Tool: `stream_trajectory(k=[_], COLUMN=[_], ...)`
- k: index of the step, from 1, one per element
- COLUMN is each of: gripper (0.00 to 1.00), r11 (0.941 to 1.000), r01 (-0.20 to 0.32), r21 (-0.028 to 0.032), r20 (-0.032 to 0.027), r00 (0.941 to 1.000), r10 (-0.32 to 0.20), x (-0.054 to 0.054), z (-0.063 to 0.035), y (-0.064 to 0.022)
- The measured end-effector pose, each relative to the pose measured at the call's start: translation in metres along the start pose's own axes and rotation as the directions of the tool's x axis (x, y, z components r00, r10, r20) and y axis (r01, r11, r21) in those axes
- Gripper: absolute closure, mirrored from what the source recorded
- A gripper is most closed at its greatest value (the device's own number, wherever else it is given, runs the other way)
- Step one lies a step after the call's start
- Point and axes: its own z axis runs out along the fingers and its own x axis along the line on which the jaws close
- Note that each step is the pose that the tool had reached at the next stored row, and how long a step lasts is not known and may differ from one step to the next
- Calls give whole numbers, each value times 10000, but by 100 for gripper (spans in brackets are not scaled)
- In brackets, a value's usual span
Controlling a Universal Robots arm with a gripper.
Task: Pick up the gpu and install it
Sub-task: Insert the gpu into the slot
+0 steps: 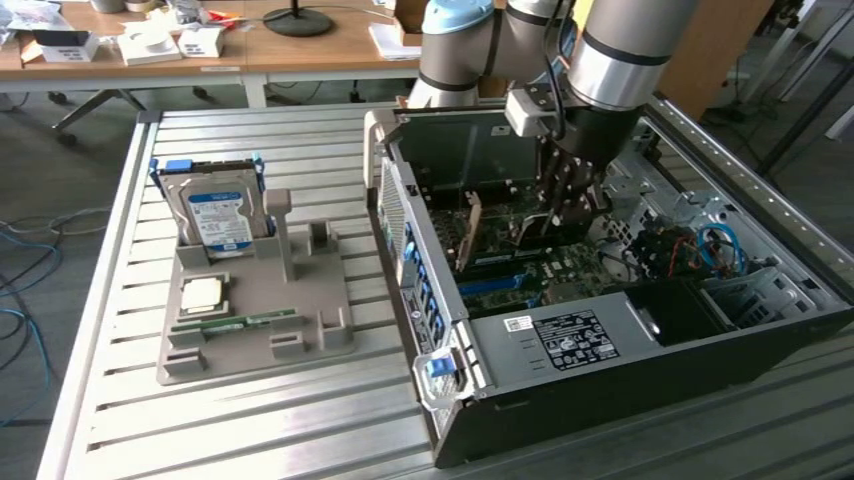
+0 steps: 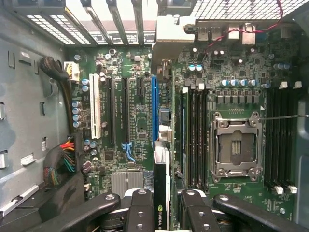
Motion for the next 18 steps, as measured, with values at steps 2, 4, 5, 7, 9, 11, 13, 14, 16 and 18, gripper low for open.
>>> stream_trajectory(k=[2,4,5,7,9,11,13,14,16,18], gripper=[74,74,74,74,74,74,74,74,74,74], r11=[10000,10000,10000,10000,10000,10000,9999,9999,9999,9999], r01=[12,25,32,44,62,81,101,109,111,109], r21=[0,0,0,1,11,29,49,51,51,52], r20=[2,2,3,6,5,8,13,13,8,9], r00=[10000,10000,10000,10000,10000,10000,9999,9999,9999,9999], r10=[-12,-25,-32,-44,-62,-81,-101,-109,-111,-109], x=[0,0,0,0,1,1,2,2,3,2], z=[3,5,6,13,28,45,60,64,64,65], y=[1,2,2,5,10,15,22,24,24,29])
